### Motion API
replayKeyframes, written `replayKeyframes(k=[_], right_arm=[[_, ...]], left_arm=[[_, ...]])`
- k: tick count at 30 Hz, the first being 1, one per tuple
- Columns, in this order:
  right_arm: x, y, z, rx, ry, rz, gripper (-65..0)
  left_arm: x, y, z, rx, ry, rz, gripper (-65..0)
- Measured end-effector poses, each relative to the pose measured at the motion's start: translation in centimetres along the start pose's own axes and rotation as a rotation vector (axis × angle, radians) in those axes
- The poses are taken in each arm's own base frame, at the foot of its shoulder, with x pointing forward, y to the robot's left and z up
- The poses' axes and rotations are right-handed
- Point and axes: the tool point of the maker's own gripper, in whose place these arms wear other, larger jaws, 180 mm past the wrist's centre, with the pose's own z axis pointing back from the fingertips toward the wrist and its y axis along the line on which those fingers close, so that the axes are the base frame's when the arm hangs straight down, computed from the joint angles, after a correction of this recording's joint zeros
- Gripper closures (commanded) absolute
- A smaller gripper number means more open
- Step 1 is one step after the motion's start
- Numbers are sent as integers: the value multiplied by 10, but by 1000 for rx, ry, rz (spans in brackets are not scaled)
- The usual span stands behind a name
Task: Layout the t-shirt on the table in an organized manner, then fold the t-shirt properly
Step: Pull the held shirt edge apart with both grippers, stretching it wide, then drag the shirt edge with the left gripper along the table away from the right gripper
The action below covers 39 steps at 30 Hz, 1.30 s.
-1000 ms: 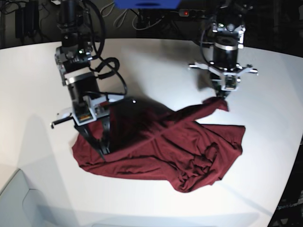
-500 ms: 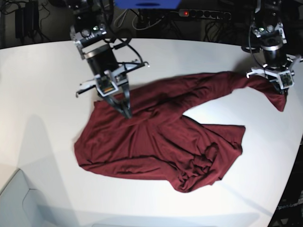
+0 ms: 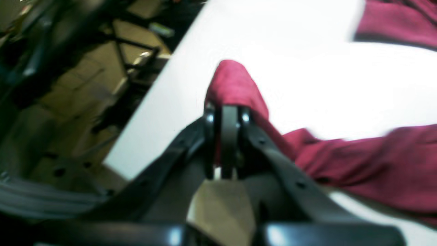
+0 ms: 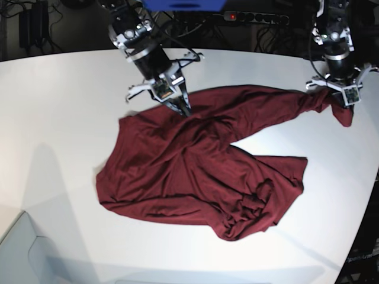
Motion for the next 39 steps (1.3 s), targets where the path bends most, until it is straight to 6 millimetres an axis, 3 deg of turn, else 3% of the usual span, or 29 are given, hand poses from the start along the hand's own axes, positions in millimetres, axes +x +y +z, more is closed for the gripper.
replayKeyframes(k=[3,5,7,9,13,20,25,30,32,36,39], right_arm=[[-2,-6,2,8,3,32,-186],[-6,-11,5,8,15,48,-233],[-8,-12,6,13,21,59,-260],[-9,-17,5,11,35,74,-276],[-27,-46,6,-55,147,91,-281],[-28,-74,5,-124,181,104,-281],[-26,-77,3,-131,175,103,-281],[-22,-92,3,-188,163,85,-281],[-20,-97,3,-209,158,71,-281],[-18,-100,2,-228,152,56,-281],[-19,-98,3,-221,154,58,-281]], left_arm=[[1,-4,4,6,-5,26,-273],[-8,-10,9,15,30,61,-363],[-11,-12,11,15,40,73,-403],[-9,-10,9,22,33,73,-422],[-3,-7,6,27,18,73,-429],[29,9,-10,82,-67,108,-430],[14,8,-26,67,94,110,-453],[-2,-4,-28,40,228,131,-645],[-4,-17,-29,-39,258,99,-650],[-7,-65,-21,-310,350,150,-650],[-16,-67,-12,-393,462,279,-650]])
